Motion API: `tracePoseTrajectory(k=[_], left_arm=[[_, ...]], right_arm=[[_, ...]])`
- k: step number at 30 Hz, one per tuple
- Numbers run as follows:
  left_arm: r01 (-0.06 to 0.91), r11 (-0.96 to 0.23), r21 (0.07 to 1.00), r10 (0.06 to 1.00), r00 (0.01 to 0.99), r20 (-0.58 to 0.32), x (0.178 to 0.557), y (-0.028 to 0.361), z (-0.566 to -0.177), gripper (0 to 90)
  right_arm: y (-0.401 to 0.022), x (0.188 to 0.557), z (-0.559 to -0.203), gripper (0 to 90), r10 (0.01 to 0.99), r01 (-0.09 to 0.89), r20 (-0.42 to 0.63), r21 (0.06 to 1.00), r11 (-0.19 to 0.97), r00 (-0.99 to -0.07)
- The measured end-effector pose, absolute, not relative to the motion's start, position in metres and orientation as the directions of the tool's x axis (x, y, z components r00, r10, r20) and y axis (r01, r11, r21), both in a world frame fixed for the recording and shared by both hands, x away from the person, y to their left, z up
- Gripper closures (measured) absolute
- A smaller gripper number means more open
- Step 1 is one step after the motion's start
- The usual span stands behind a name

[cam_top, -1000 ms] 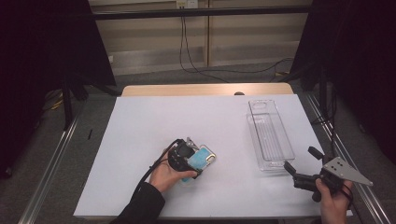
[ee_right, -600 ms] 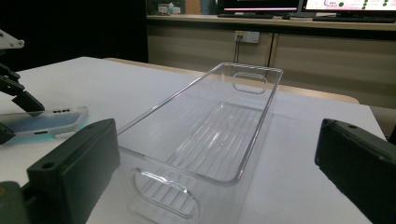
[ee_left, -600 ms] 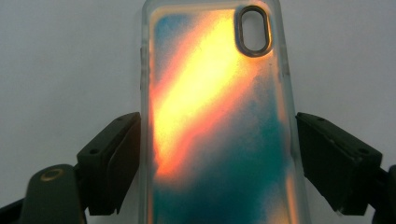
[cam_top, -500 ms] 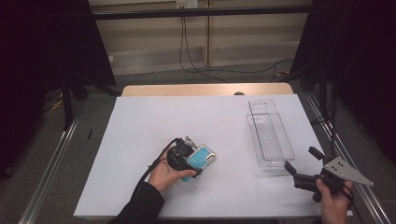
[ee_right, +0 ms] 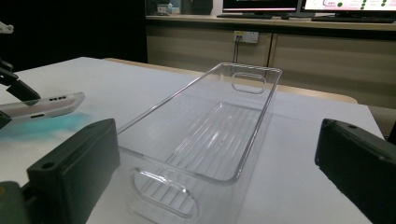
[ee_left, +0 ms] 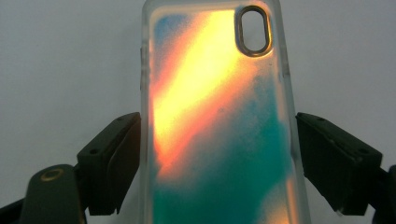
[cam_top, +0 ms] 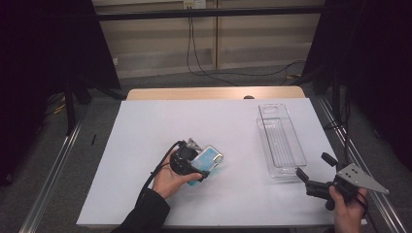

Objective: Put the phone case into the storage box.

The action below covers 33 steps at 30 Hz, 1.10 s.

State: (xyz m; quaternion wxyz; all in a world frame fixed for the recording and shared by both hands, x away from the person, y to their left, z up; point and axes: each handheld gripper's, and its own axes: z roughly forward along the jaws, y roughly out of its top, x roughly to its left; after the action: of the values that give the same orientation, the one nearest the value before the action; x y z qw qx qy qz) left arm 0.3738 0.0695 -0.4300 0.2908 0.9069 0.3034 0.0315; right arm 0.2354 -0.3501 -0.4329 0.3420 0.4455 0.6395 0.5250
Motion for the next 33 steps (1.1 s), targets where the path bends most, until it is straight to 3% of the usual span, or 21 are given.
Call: tracePoseTrajectory(k=[19, 33], left_arm=[[0.536, -0.537, 0.651, 0.627, 0.77, -0.116, 0.374, 0.08, -0.418, 17.3], [0.438, -0.461, 0.772, 0.645, 0.763, -0.047, 0.369, 0.089, -0.407, 17.3]], right_arm=[[-0.35, 0.235, -0.433, 0.0, 0.929, 0.213, 0.03, 0.976, 0.053, -0.369], [-0.35, 0.235, -0.433, 0.0, 0.93, 0.221, 0.03, 0.974, 0.055, -0.365]])
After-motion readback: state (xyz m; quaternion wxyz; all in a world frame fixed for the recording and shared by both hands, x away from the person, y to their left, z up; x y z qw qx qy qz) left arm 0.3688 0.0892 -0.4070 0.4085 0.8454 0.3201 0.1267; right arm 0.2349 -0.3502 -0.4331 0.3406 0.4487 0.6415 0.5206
